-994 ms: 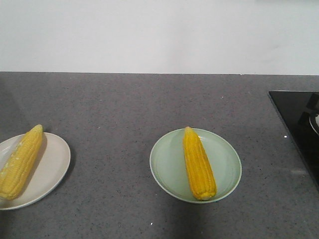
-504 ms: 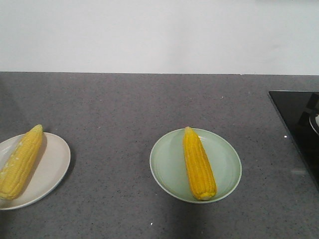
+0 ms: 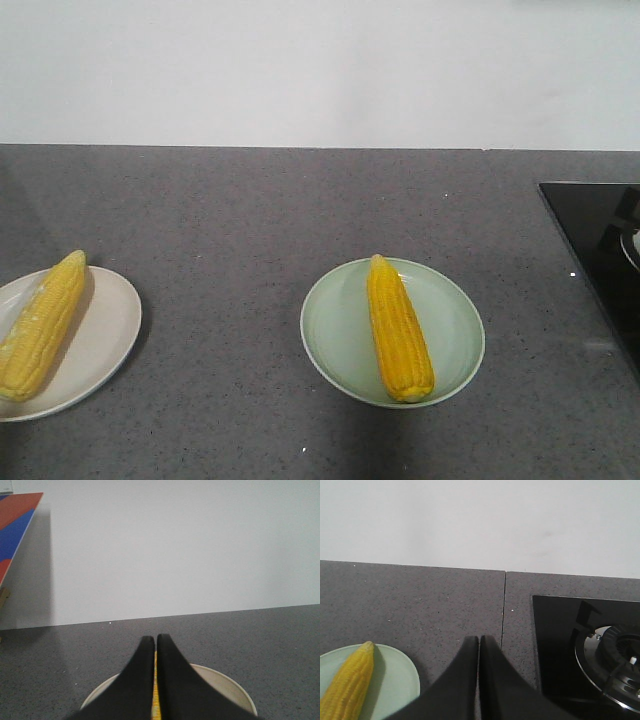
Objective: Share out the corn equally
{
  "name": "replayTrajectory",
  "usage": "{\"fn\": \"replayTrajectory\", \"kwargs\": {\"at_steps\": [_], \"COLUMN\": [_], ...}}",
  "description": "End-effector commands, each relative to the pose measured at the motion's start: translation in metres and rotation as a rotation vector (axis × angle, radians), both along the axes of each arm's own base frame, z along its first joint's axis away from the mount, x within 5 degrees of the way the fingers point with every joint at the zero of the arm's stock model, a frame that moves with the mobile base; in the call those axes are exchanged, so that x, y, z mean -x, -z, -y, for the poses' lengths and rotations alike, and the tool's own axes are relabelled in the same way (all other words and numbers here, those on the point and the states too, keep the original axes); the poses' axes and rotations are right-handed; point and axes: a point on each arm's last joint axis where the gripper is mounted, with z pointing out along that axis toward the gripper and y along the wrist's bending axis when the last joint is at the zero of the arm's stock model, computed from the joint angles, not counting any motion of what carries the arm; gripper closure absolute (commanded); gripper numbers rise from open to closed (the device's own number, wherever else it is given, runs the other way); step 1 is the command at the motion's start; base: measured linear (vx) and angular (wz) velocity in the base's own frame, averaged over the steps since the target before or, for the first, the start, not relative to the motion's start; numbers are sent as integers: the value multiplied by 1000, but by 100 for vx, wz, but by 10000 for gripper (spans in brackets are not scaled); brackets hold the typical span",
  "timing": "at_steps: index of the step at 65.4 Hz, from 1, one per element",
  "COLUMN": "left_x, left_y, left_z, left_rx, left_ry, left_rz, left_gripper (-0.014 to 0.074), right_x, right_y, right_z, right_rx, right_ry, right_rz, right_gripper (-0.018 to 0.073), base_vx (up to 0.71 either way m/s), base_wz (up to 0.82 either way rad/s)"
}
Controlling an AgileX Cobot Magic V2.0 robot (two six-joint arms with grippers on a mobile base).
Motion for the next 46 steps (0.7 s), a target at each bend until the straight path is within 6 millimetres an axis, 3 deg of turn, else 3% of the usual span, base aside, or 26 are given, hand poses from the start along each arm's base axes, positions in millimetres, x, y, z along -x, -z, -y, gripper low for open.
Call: {"fn": "replayTrajectory", "kwargs": {"at_steps": [1,46], "left_x": [2,2], "left_y": [-2,-2], "left_z": [1,1], "left_rx": [17,17], "left_ry": [8,8], "left_rz": [69,69], "left_gripper": [603,603], "right_x": [-1,-1], "right_y": [-16,-10], "right_z": [2,5], "right_rx": [8,44], "right_ry": [21,48], "right_rz": [98,104], "right_gripper": [570,570], "base_vx": [0,0], "base_wz": [0,0]}}
